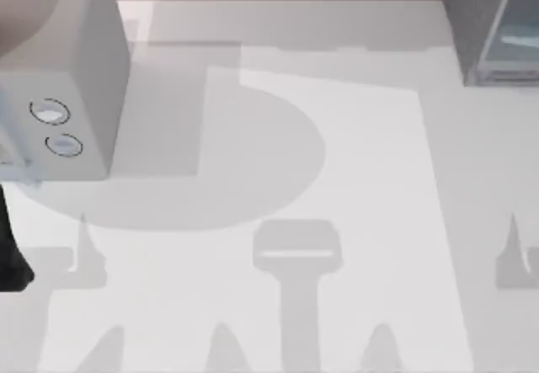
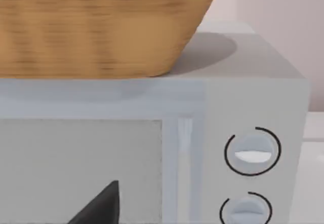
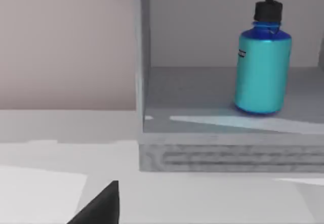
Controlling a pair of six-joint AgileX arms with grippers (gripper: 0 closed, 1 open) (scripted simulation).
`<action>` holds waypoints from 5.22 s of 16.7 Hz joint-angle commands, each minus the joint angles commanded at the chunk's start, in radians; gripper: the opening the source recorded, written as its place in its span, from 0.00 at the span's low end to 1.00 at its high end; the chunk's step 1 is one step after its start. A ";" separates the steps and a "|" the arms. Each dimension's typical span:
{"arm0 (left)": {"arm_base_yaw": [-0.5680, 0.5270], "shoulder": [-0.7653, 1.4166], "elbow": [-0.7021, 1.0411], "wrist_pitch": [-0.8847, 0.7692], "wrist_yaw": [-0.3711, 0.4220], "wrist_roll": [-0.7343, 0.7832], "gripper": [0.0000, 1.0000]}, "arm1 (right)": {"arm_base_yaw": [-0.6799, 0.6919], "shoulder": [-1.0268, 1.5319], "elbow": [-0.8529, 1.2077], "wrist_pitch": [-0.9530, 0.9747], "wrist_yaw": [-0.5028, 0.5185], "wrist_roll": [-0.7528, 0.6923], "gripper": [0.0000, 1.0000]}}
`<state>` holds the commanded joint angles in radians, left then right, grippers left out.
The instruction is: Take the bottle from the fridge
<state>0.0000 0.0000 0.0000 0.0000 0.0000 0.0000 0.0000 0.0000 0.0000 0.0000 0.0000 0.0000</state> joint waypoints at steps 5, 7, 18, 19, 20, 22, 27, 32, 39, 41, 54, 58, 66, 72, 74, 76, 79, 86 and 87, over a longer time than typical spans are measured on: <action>0.000 0.000 0.000 0.000 0.000 0.000 1.00 | -0.024 0.063 0.008 0.063 -0.024 -0.001 1.00; 0.000 0.000 0.000 0.000 0.000 0.000 1.00 | -0.058 0.158 0.021 0.158 -0.055 -0.003 1.00; 0.000 0.000 0.000 0.000 0.000 0.000 1.00 | -0.348 1.179 0.111 1.045 -0.332 0.007 1.00; 0.000 0.000 0.000 0.000 0.000 0.000 1.00 | -0.374 1.266 0.119 1.121 -0.357 0.009 1.00; 0.000 0.000 0.000 0.000 0.000 0.000 1.00 | -0.398 1.346 0.127 1.193 -0.381 0.011 1.00; 0.000 0.000 0.000 0.000 0.000 0.000 1.00 | -0.443 1.494 0.144 1.330 -0.425 0.014 1.00; 0.000 0.000 0.000 0.000 0.000 0.000 1.00 | -0.520 1.755 0.178 1.578 -0.501 0.018 1.00; 0.000 0.000 0.000 0.000 0.000 0.000 1.00 | -0.534 1.793 0.184 1.618 -0.514 0.018 1.00; 0.000 0.000 0.000 0.000 0.000 0.000 1.00 | -0.492 1.870 0.294 1.567 -0.471 0.012 1.00; 0.000 0.000 0.000 0.000 0.000 0.000 1.00 | -0.457 1.938 0.412 1.516 -0.432 0.010 1.00; 0.000 0.000 0.000 0.000 0.000 0.000 1.00 | -0.247 2.233 1.058 1.178 -0.211 0.010 1.00; 0.000 0.000 0.000 0.000 0.000 0.000 1.00 | -0.249 2.239 1.071 1.170 -0.212 0.010 1.00; 0.000 0.000 0.000 0.000 0.000 0.000 1.00 | -0.221 2.374 1.349 1.028 -0.183 0.009 1.00; 0.000 0.000 0.000 0.000 0.000 0.000 1.00 | -0.219 2.380 1.361 1.020 -0.182 0.009 0.92; 0.000 0.000 0.000 0.000 0.000 0.000 1.00 | -0.219 2.380 1.361 1.020 -0.182 0.009 0.77; 0.000 0.000 0.000 0.000 0.000 0.000 1.00 | -0.219 2.380 1.361 1.020 -0.182 0.009 0.62; 0.000 0.000 0.000 0.000 0.000 0.000 1.00 | -0.219 2.380 1.361 1.020 -0.182 0.009 0.40; 0.000 0.000 0.000 0.000 0.000 0.000 1.00 | -0.219 2.380 1.361 1.020 -0.182 0.009 0.00; 0.000 0.000 0.000 0.000 0.000 0.000 1.00 | -0.219 2.380 1.361 1.020 -0.182 0.009 0.00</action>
<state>0.0000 0.0000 0.0000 0.0000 0.0000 0.0000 -0.2194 2.3799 1.3607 1.0202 -0.1818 0.0086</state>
